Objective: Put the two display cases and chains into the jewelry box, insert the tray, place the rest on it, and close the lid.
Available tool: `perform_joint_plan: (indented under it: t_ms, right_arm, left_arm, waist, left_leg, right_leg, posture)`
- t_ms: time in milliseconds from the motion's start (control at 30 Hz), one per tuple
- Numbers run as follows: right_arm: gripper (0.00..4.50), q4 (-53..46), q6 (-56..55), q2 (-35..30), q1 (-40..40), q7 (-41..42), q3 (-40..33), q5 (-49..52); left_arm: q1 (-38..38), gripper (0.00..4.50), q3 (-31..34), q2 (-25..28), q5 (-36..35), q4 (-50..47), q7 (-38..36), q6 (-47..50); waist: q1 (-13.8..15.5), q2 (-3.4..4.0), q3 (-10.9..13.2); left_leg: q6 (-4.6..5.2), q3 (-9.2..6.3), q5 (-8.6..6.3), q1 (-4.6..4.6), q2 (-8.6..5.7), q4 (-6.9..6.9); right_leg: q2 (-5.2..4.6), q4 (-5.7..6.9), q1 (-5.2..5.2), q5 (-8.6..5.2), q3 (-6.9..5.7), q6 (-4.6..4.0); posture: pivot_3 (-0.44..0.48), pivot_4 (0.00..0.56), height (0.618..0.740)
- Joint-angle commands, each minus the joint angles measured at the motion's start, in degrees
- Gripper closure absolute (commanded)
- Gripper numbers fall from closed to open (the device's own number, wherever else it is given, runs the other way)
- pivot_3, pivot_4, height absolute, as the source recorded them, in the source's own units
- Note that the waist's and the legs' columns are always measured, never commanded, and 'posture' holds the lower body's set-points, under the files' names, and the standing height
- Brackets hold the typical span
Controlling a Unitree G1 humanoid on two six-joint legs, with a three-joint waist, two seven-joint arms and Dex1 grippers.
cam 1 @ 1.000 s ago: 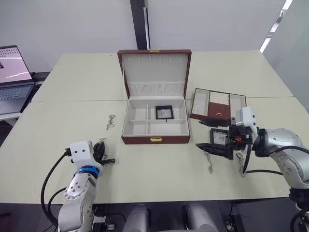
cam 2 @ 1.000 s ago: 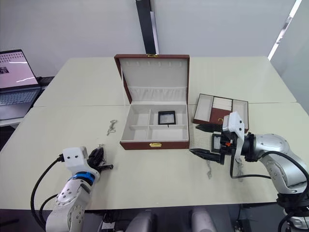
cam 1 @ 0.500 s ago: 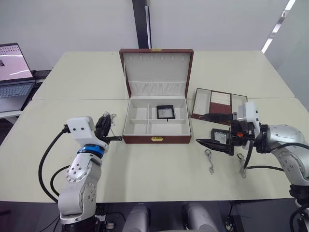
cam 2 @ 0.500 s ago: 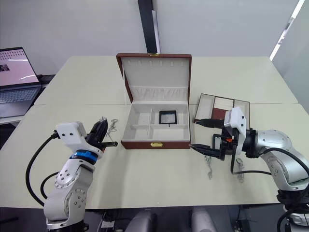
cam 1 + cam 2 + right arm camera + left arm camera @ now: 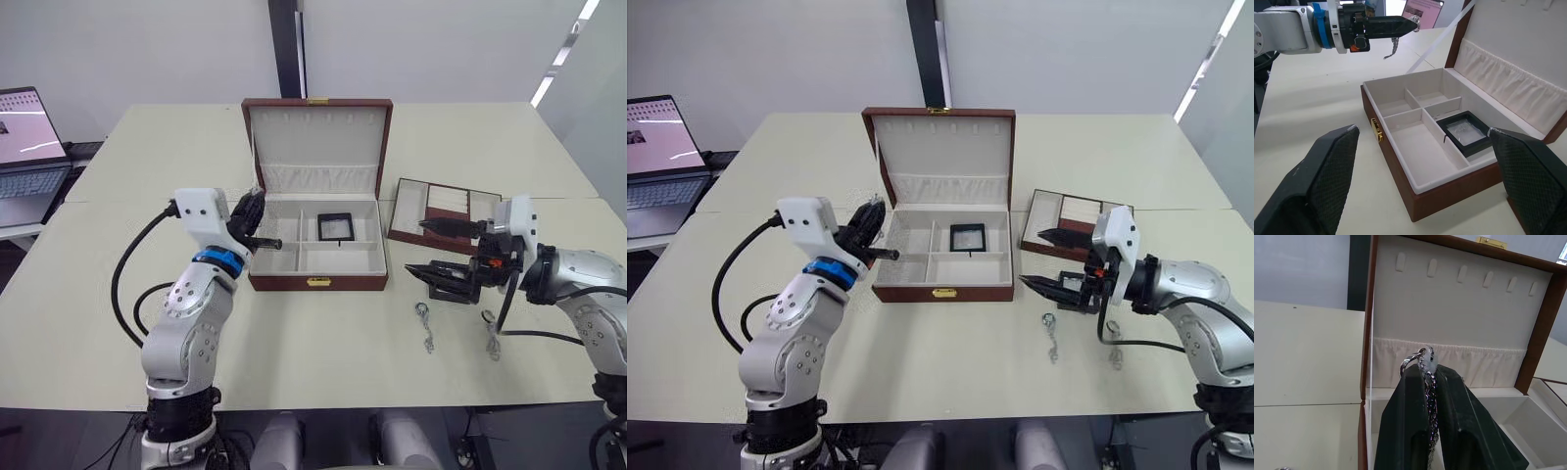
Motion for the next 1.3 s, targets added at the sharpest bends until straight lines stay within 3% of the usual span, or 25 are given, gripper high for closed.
perform_joint_plan:
  t_ms: [33,433,1267,1300]
  right_arm:
    - [0.0,-2.58,0.2,-0.61,0.08,-1.17,-2.49,1.06]
    - [0.0,-2.9,1.41,0.05,1.11,-3.97,-4.63,1.83]
    - [0.0,-3.43,2.07,0.07,1.73,-6.44,-4.31,2.79]
    - [0.0,-3.43,2.1,0.07,1.72,-6.44,-4.3,2.79]
  left_arm:
    - [-2.37,4.49,-1.41,0.58,1.03,2.81,-1.0,-0.82]
    - [-7.78,4.49,-4.01,1.01,5.85,14.84,-2.16,-2.71]
    - [-10.24,4.49,-3.19,-0.65,8.41,18.75,0.32,-2.96]
    - [-10.22,4.16,-3.19,-0.73,8.39,18.7,0.35,-2.94]
  waist:
    - [0.01,0.0,0.0]
    - [0.06,-0.02,0.01]
    - [0.05,-0.02,0.01]
    - [0.05,-0.03,0.01]
  left_leg:
    - [0.0,0.0,0.0,-0.01,0.01,0.0]
    - [-0.01,-0.03,0.01,-0.13,-0.01,0.03]
    - [-0.03,-0.05,0.02,-0.17,-0.01,0.03]
    - [-0.03,-0.05,0.02,-0.17,-0.01,0.03]
  right_leg:
    - [0.0,0.0,-0.02,0.0,0.0,0.0]
    - [0.0,0.0,-0.11,0.01,-0.01,0.01]
    - [-0.01,0.0,-0.14,0.01,-0.02,0.02]
    - [-0.01,0.0,-0.14,0.01,-0.02,0.02]
  posture:
    - [0.0,0.15,0.74]
    - [0.0,0.15,0.74]
    - [0.0,0.15,0.74]
    - [0.0,0.15,0.74]
